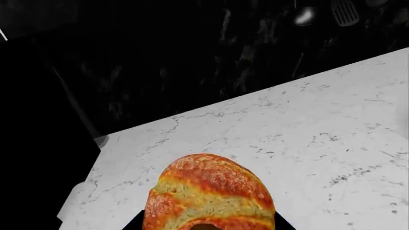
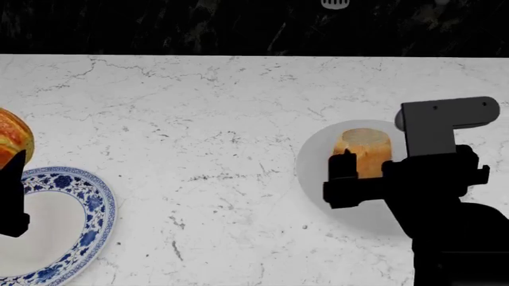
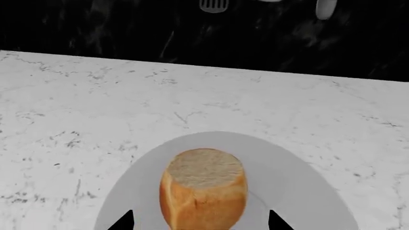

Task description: Place all breads on the cutting board.

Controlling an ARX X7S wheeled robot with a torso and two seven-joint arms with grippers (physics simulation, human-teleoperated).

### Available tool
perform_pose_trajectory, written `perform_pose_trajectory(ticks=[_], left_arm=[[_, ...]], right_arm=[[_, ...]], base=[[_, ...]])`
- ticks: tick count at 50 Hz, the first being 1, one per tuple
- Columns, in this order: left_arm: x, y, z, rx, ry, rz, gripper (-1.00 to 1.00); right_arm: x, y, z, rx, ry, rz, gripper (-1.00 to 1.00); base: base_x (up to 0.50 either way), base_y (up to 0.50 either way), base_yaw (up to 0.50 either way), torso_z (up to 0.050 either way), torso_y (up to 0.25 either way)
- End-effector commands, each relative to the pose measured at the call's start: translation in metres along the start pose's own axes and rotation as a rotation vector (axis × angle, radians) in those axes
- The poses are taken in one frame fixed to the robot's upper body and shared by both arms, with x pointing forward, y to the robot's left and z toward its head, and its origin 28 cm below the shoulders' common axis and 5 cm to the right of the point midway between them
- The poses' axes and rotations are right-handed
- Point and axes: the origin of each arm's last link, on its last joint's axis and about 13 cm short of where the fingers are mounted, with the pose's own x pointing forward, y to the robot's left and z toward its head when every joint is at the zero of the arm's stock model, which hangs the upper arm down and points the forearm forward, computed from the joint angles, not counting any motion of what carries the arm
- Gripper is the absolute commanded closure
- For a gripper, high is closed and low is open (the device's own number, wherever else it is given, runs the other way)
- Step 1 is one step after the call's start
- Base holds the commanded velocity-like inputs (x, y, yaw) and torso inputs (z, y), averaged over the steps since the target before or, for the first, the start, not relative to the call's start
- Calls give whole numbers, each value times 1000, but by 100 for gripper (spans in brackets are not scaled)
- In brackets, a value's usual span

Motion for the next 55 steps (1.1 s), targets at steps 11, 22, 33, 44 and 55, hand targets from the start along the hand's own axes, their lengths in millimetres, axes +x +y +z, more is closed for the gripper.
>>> perform_pose_trajectory(ticks=[11, 22, 33, 44, 55], left_arm=[[0, 1, 8, -15, -17, -1, 100], [-1, 0, 8, -10, -16, -5, 100], [-2, -1, 8, -8, -17, -6, 100], [-2, -3, 6, -8, -22, -16, 100], [-3, -4, 6, -4, -27, -25, 100]], right_arm=[[22, -1, -7, 39, 27, -5, -100], [33, -3, -11, 38, 43, -21, -100], [39, -3, -15, 31, 66, -17, -100], [45, 0, -16, 15, 85, -14, -100], [51, 3, -18, 7, 104, 4, -100]], base=[[0, 0, 0, 0, 1], [0, 0, 0, 0, 0], [0, 0, 0, 0, 0], [0, 0, 0, 0, 0], [0, 0, 0, 0, 0]])
